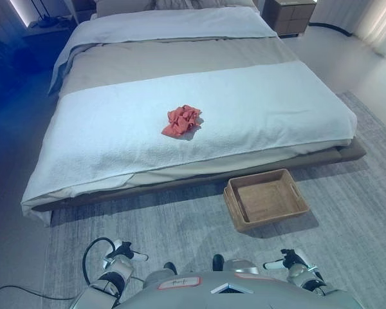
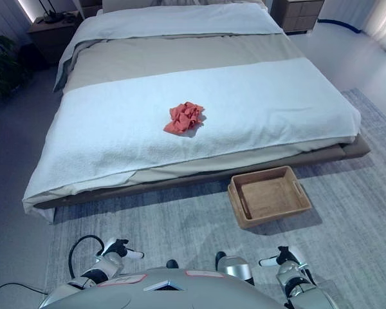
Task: Put the clothes on the bed into the basket.
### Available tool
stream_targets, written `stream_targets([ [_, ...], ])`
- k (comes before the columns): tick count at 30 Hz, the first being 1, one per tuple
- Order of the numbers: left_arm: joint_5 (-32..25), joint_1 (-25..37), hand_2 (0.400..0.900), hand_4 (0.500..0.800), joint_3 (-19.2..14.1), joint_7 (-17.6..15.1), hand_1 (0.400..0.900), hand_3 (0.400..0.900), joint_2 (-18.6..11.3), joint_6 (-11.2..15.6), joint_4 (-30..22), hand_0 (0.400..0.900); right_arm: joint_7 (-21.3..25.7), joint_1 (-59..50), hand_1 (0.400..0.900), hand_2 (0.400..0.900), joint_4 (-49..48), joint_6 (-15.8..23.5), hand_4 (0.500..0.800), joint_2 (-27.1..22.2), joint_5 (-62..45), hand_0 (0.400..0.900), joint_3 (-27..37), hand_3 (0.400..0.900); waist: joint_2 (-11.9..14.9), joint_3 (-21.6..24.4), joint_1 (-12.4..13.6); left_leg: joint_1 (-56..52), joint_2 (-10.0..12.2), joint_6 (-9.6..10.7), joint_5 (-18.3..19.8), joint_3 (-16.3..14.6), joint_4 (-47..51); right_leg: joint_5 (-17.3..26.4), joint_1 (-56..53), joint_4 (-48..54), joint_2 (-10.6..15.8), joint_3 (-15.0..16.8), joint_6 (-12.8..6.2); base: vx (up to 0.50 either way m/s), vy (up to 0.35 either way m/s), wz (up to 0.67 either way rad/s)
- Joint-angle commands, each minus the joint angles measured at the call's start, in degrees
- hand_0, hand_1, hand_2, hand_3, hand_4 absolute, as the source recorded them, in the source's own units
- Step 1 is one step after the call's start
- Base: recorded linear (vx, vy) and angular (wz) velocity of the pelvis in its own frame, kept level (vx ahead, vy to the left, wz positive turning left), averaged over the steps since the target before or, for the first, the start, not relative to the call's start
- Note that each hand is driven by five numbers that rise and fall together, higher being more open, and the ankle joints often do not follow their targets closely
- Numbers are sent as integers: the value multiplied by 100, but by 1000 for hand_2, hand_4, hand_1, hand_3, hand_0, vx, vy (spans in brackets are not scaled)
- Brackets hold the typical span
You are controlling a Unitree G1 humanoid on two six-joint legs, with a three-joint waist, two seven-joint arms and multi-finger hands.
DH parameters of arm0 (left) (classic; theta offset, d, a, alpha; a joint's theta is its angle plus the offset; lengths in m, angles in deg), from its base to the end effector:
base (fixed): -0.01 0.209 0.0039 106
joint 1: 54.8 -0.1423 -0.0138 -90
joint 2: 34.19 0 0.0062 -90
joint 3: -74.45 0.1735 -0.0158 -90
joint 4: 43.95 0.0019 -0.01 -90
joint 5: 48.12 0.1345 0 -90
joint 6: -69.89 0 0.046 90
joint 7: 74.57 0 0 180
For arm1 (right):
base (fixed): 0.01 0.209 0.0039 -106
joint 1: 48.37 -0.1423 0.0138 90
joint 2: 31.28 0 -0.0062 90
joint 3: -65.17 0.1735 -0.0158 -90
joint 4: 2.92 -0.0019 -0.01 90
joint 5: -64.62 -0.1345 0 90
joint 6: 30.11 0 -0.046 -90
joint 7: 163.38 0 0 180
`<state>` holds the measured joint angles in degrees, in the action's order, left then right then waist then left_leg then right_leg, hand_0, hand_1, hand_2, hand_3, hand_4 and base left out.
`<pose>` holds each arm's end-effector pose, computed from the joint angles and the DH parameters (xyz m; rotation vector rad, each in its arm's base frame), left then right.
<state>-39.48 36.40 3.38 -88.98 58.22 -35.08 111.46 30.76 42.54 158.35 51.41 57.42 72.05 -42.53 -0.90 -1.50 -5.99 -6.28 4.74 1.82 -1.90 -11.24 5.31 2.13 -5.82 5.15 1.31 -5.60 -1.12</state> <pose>0.0793 0.2085 -0.1023 0.7477 1.3025 0.0224 0.0540 -0.2364 -0.1020 -0.7526 1.3459 -0.0715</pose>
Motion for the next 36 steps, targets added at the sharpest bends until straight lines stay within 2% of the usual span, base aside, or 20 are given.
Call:
stream_targets([
  [1, 2, 437, 900, 800, -76, -96, 900, 900, -232, 70, 337, 900, 121, -502, 900, 900, 283, 6, 800, -143, 78, 900, -100, 900, 129, -207, 99, -271, -186, 55, 535, 74, -31, -255, -109, -15, 267, 275, -469, 0, 0, 0],
  [16, 44, 449, 900, 800, -82, -137, 900, 900, -309, 41, 272, 900, 121, -494, 900, 900, 248, 16, 800, -157, 66, 900, -99, 900, 152, -219, 110, -253, -196, 36, 554, 104, -31, -272, -106, -15, 265, 255, -473, 2, 1, 0],
  [23, 18, 525, 900, 800, -78, -217, 900, 900, -370, 49, 187, 900, 114, -624, 900, 900, 228, 20, 800, -233, 44, 900, -68, 900, 165, -349, 157, -149, -337, -180, 506, 128, -31, -260, 3, -76, 342, 319, -470, 12, 62, -2],
  [28, -52, 749, 900, 800, -7, -337, 900, 900, -424, 78, 76, 900, 159, -816, 900, 900, 188, 22, 800, -289, -32, 900, -15, 900, 127, -491, 178, 428, -552, -442, 705, 212, -542, -433, 789, -1166, 476, 455, -557, -20, 167, -3],
  [30, -46, 784, 900, 800, -4, -351, 900, 900, -412, 87, 81, 900, 154, -805, 900, 900, 229, 14, 800, -299, -61, 900, 66, 900, 64, -509, 147, 422, -666, -553, 764, 274, -564, -352, 996, -1659, 535, 530, -602, 98, 239, 13],
  [33, -1, 821, 900, 800, 38, -324, 900, 900, -443, 51, -3, 900, 159, -716, 900, 900, 290, -26, 800, -327, -66, 900, 141, 900, 8, -702, 21, 199, -842, -745, 855, 394, -535, 154, 1594, -3150, 619, 701, -463, 115, 267, 29],
  [36, 10, 859, 900, 800, 9, -309, 900, 900, -450, 18, -51, 900, 183, -632, 900, 900, 371, -45, 800, -352, -129, 900, 267, 900, -122, -866, -88, -107, -890, -831, 962, 432, -430, 2, 2152, -4111, 542, 612, -348, 190, 201, 20],
])
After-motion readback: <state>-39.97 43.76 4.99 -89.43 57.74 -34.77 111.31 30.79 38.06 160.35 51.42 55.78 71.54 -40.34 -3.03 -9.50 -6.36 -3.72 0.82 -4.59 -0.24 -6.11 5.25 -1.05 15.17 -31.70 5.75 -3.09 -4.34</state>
